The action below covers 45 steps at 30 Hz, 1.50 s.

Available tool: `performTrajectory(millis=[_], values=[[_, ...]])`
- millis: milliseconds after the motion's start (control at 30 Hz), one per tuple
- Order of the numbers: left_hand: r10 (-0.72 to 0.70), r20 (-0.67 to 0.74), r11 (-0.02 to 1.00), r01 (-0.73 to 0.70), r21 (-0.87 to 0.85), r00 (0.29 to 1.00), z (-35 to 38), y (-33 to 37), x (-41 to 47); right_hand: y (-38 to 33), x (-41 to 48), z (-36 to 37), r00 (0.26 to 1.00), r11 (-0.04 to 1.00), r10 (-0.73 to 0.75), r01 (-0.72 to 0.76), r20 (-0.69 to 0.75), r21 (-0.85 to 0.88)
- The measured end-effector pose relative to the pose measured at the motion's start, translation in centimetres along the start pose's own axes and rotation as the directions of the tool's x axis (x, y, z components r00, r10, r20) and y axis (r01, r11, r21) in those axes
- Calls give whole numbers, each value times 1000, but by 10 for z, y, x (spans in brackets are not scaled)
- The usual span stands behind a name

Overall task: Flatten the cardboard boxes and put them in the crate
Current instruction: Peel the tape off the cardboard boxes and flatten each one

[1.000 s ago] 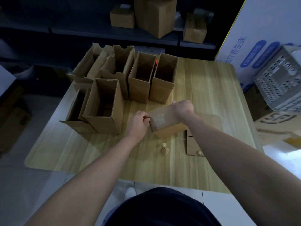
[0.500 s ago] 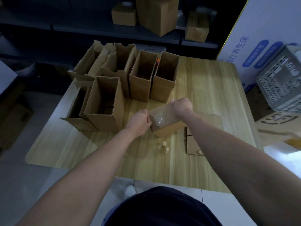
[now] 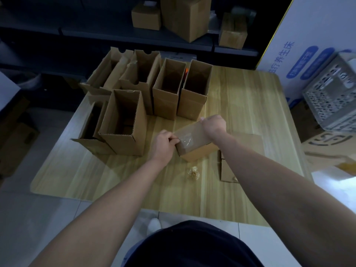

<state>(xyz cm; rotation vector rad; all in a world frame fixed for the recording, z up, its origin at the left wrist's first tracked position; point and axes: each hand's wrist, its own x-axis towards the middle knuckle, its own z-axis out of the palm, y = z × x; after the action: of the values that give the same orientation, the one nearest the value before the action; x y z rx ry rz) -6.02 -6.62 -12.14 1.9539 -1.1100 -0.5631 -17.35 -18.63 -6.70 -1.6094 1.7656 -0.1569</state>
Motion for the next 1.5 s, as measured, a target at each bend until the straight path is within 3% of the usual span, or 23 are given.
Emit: performTrajectory(millis=[100, 233, 333, 433, 500, 567, 667, 800, 900, 1000, 1067, 1133, 1267, 1400, 1467, 1500], values=[[-29, -15, 999, 30, 28, 999, 1, 5, 2, 0, -1, -3, 1000, 998, -11, 11, 0, -61], [-64, 93, 988, 50, 144, 994, -2, 10, 10, -1, -7, -6, 1000, 1000, 8, -8, -8, -9], [26, 167, 945, -79, 319, 986, -1, 11, 7, -2, -5, -4, 1000, 995, -20, 21, 6, -102], [229, 202, 819, -300, 489, 952, 4, 8, -4, -3, -5, -2, 999, 995, -40, 42, 20, -94], [279, 234, 835, -356, 420, 931, 3, 5, -5, 0, -2, -3, 997, 994, -71, 73, 30, -80], [228, 230, 923, -285, 258, 946, -1, 7, -3, 3, -3, -7, 997, 991, -78, 79, 17, -109], [136, 197, 987, -149, 52, 971, -2, 10, 3, 3, -6, -8, 999, 1000, -28, 27, -41, -11], [31, 217, 999, -38, 29, 976, 8, 16, 15, 8, -4, -6, 994, 997, -74, 75, -79, 0], [44, 264, 995, -66, 74, 963, 10, 17, 19, 10, -1, -5, 993, 993, -111, 113, -39, 36], [38, 311, 994, -4, -108, 950, 8, 19, 16, 14, 6, -10, 999, 996, -18, 21, -31, 92], [-21, 326, 926, 141, -349, 945, 3, 21, 13, 18, 11, -14, 1000, 996, 1, -1, 6, 87], [-80, 348, 796, 270, -541, 934, -3, 22, 15, 22, 13, -16, 1000, 996, 17, -17, -3, 82], [-226, 395, 546, 451, -706, 891, -8, 26, 22, 22, 16, -17, 998, 996, 58, -58, 10, 73], [-359, 285, 606, 454, -653, 889, -5, 27, 27, 33, 23, -13, 997, 999, 52, -52, -56, -4], [-377, 232, 616, 430, -660, 897, -6, 30, 31, 31, 20, -13, 985, 962, -156, 137, -66, -236], [-371, 222, 621, 418, -662, 902, -8, 33, 34, 27, 19, -14, 957, 915, -290, 276, -2, -295]])
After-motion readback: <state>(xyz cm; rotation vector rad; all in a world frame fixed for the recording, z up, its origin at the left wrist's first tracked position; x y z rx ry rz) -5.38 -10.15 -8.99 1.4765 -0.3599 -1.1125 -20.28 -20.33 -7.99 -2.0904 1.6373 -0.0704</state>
